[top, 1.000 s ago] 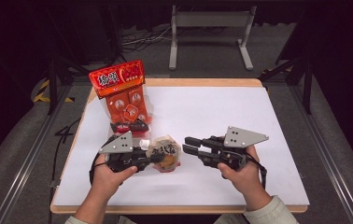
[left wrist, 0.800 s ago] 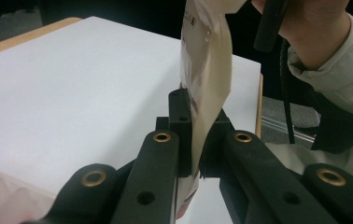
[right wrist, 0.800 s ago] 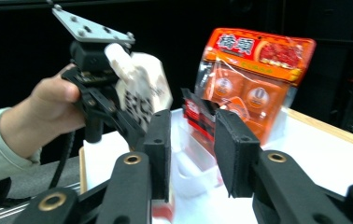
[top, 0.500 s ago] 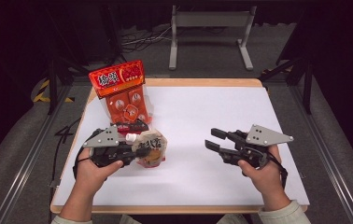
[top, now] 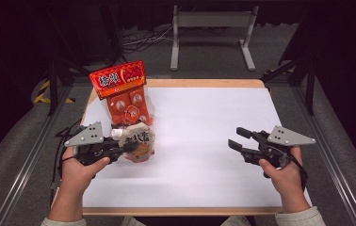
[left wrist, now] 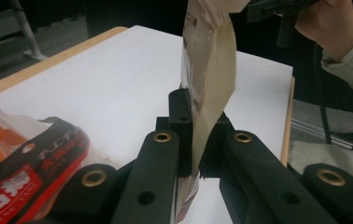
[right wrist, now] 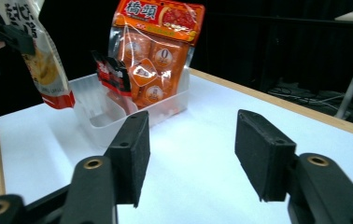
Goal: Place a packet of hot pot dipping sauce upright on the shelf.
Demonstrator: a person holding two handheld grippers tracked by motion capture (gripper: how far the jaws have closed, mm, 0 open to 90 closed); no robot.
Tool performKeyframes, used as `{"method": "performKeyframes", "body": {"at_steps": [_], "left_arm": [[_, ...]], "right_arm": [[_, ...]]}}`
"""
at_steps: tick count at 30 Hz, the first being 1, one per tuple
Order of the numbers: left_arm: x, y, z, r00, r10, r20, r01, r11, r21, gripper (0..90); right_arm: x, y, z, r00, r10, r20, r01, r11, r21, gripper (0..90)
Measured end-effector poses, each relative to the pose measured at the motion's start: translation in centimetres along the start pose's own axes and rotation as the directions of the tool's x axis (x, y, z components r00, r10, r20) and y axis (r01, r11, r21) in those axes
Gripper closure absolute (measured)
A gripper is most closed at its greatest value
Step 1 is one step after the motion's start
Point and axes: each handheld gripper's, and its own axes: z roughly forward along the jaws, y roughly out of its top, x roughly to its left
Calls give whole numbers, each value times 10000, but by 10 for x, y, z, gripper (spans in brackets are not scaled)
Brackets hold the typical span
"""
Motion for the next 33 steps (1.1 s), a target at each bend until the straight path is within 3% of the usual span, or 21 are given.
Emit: {"method": "performKeyframes", "body": {"at_steps": [6, 11, 19, 26, 33], "left_arm": [[5, 0, -6, 9995, -83, -312, 78, 9999, -152, 865], [10, -2, -14, 9942, -96, -1072, 51, 9991, -428, 865], [15, -6, -19, 9840, -210, -1767, 73, 9969, -778, 865], [19, -10, -20, 9773, -160, -2113, -81, 9936, -1125, 867], [31, -23, -10, 9759, -459, -2132, 210, 9929, -1174, 868]], "right_arm": [[-7, -5, -8, 9995, 131, 280, -133, 9999, 62, 434], [-11, -6, -16, 9983, 318, 483, -314, 9995, -75, 405], [-13, -6, -18, 9981, 293, 546, -286, 9995, -126, 406], [-14, -6, -19, 9974, 312, 644, -308, 9995, -69, 405], [-16, -7, -19, 9962, 468, 739, -461, 9989, -103, 392]]}}
